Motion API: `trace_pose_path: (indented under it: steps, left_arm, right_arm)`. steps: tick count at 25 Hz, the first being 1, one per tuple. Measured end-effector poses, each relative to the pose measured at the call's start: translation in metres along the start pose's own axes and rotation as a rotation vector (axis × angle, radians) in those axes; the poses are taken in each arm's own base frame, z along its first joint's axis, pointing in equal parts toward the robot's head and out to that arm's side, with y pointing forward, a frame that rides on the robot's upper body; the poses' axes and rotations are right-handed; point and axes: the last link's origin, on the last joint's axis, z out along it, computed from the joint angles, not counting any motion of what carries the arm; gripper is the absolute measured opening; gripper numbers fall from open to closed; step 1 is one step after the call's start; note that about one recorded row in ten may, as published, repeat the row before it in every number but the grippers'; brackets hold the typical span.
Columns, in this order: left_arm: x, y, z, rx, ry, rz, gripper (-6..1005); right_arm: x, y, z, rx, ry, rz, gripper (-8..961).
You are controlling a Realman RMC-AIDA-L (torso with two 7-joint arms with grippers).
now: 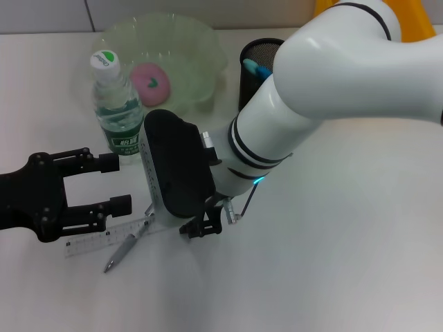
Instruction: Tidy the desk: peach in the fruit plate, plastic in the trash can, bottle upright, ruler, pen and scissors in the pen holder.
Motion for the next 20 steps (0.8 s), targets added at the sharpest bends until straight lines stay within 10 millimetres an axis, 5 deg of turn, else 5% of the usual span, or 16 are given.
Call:
trace_pose_path:
  steps: [20]
  left_arm:
    - [-0.001,0.0003,-0.002,0.008,0.003,-0.004,738]
  right_arm:
    - [-0.0011,0.0051,-0.0063,0.011,-0.083,0.057,381]
